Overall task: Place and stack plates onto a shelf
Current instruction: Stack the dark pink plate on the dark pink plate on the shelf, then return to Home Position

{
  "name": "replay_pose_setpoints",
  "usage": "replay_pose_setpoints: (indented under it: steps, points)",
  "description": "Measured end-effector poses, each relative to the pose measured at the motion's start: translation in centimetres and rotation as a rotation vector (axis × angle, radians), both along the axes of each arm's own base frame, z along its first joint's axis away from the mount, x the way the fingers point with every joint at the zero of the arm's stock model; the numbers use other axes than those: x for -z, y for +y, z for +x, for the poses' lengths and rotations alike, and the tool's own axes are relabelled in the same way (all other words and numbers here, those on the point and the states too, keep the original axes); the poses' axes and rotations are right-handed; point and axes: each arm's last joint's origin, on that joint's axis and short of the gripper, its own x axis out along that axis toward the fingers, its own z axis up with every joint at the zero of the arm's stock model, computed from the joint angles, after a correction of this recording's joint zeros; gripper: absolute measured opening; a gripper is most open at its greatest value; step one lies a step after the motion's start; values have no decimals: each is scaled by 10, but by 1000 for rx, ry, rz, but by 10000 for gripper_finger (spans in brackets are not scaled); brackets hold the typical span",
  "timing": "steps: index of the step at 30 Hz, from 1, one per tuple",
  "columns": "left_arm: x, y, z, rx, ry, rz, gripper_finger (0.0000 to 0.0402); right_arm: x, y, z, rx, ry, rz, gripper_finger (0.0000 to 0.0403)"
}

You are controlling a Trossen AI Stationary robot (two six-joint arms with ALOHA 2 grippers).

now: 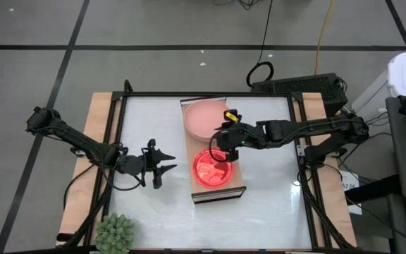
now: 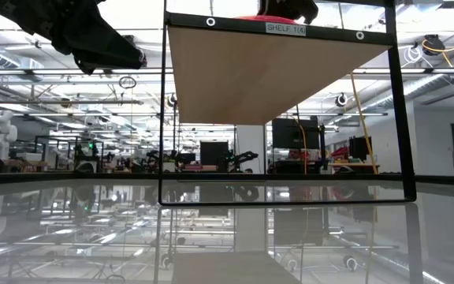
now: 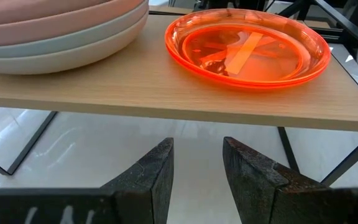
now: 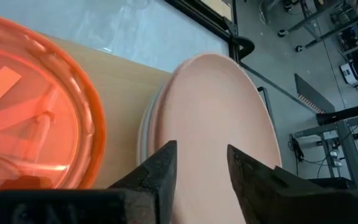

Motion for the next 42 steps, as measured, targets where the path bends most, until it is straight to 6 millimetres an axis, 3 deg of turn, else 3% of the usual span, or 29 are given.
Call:
replay_pose_setpoints:
  steps: [11, 17, 23, 27, 37, 42]
  points:
    - [0, 0, 0, 0, 1, 0, 145, -9, 9, -10, -13, -31, 23, 104]
    - [-1, 0, 0, 2, -9, 3, 145, -17, 11, -25, -39, -73, 203, 66]
    - [-5, -2, 2, 34, -49, 14, 140, -15, 8, -52, -10, -209, 268, 26]
    - [-8, -1, 2, 54, -55, 63, 107, -7, 7, -75, -50, -313, 289, 4]
    - [-18, 7, 3, 48, -110, 185, 13, 27, 1, -128, -63, -421, 302, 1]
    - [-21, 13, 3, 67, -111, 220, 5, 45, -1, -145, -53, -425, 317, 1]
